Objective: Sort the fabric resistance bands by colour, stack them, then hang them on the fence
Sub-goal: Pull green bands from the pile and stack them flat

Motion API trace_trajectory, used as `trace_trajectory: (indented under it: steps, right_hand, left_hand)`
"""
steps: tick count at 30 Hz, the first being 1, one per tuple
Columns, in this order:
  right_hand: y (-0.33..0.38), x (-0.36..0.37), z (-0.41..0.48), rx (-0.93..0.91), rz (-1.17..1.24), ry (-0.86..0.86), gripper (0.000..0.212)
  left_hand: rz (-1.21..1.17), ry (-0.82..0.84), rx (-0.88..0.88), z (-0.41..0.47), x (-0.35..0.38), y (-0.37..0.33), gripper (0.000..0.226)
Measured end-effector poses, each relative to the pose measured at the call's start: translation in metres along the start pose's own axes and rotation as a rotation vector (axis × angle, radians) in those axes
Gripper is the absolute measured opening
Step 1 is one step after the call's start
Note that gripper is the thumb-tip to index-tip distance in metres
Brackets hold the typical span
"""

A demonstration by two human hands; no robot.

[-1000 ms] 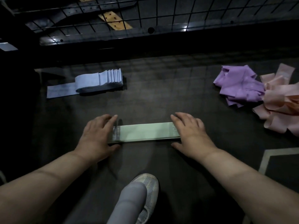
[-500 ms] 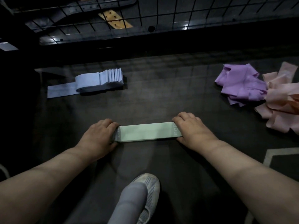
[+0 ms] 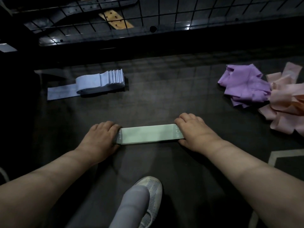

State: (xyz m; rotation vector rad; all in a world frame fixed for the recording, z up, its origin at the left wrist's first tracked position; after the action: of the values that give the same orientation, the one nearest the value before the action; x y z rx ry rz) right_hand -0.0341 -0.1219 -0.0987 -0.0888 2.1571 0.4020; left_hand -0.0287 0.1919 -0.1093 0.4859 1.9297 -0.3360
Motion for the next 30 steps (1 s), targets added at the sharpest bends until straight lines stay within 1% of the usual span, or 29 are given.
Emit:
trace_trajectory:
  steps: [2,6,9,11,14,18,19,22,24,26,28,30]
  right_hand:
    - [0.0,-0.001,0.0,-0.01,-0.035,-0.001,0.064]
    - [-0.001,-0.001,0.0,-0.025,-0.032,0.0,0.057]
    - [-0.001,-0.001,0.0,-0.036,-0.035,0.003,0.057]
    - [-0.001,0.0,-0.001,-0.035,-0.036,0.002,0.059]
    - [-0.002,0.0,-0.003,-0.022,-0.031,0.003,0.067]
    - [-0.002,0.0,-0.003,-0.032,-0.044,-0.011,0.062]
    - [-0.002,0.0,-0.003,-0.027,-0.065,-0.017,0.066]
    - [0.003,-0.001,-0.004,-0.003,-0.16,-0.035,0.09]
    - [0.008,-0.001,-0.003,-0.021,-0.2,-0.045,0.095]
    - [0.012,0.001,0.0,-0.04,-0.209,-0.056,0.084]
    - [0.015,0.002,0.003,-0.051,-0.202,-0.054,0.066]
    - [0.016,0.002,0.005,-0.041,-0.182,-0.042,0.058]
  left_hand:
    - [-0.031,-0.001,-0.007,-0.002,-0.002,0.003,0.076]
    - [-0.042,0.067,0.003,0.001,-0.004,0.015,0.072]
    - [0.025,0.11,0.063,0.003,-0.004,0.018,0.07]
    - [0.04,0.074,0.074,0.001,-0.002,0.017,0.07]
    - [-0.004,0.045,0.04,-0.004,0.0,0.016,0.069]
    - [-0.027,0.061,0.032,-0.004,0.0,0.013,0.068]
    - [-0.025,0.06,0.019,-0.004,-0.001,0.011,0.07]
    - [0.014,0.002,0.036,-0.004,-0.006,0.003,0.081]
    - [0.015,-0.047,0.077,-0.001,-0.005,-0.006,0.085]
    - [0.01,-0.075,0.108,0.006,-0.005,-0.015,0.083]
    - [0.018,-0.065,0.125,0.011,-0.005,-0.021,0.076]
    - [0.01,-0.036,0.127,0.014,-0.006,-0.024,0.07]
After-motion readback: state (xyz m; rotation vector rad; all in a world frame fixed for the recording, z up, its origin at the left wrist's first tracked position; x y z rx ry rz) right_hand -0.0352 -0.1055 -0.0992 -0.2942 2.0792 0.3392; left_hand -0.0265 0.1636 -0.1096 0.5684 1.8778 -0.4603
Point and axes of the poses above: each hand's wrist, its own z-axis towards the middle knuckle, its own x-axis out of the palm, y = z × x, the point moved 1 cm from there along z, towards the middle knuckle, and after that the axes turned 1 degree about z, right-handed, at the moved point
